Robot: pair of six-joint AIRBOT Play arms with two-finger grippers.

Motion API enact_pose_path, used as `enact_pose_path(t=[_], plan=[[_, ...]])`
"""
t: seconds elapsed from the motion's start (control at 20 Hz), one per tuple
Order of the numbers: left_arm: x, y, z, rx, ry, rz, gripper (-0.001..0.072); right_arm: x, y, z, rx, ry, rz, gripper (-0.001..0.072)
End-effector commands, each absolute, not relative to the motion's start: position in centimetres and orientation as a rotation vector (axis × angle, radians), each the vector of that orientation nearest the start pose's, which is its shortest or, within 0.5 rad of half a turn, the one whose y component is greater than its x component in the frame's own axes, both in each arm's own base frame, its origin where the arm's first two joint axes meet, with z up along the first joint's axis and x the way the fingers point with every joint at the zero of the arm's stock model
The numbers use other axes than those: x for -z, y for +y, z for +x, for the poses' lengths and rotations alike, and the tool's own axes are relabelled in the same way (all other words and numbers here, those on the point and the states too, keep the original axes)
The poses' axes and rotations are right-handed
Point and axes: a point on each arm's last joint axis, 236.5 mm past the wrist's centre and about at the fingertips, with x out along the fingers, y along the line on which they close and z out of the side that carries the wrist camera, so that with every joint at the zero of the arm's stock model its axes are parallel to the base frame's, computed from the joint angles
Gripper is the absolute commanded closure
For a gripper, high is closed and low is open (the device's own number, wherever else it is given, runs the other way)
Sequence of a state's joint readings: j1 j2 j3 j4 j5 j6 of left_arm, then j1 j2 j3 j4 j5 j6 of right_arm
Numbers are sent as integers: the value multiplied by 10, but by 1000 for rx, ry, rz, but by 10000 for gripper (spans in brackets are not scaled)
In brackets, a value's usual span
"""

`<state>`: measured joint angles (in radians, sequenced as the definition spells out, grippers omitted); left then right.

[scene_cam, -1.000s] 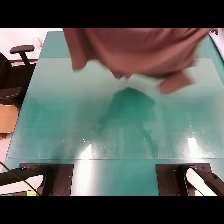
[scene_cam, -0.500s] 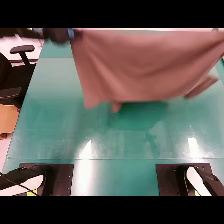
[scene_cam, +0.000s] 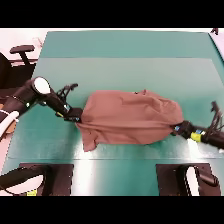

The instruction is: Fold the shirts.

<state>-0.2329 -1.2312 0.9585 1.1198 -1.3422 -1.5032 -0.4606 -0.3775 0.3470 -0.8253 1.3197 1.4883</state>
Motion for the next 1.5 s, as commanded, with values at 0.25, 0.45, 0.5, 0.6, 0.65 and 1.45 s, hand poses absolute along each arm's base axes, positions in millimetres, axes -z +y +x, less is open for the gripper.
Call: enact_pose_path(t=[0.25,0.45,0.5,0.6,0.65,1.45], plan=[[56,-146,227,453,1716,-147,530,19,81,181,-105,1027,859,364],[21,-149,240,480,1611,-128,46,-27,64,206,-89,928,816,222],[5,-149,249,483,1536,-124,45,-35,60,214,-86,926,815,177],[-28,-142,257,457,1423,-164,45,-51,51,233,-105,944,784,160],[-37,-134,253,441,1410,-179,45,-57,46,243,-123,958,762,160],[62,-142,172,436,1623,-465,44,-118,-10,362,-208,946,629,135]])
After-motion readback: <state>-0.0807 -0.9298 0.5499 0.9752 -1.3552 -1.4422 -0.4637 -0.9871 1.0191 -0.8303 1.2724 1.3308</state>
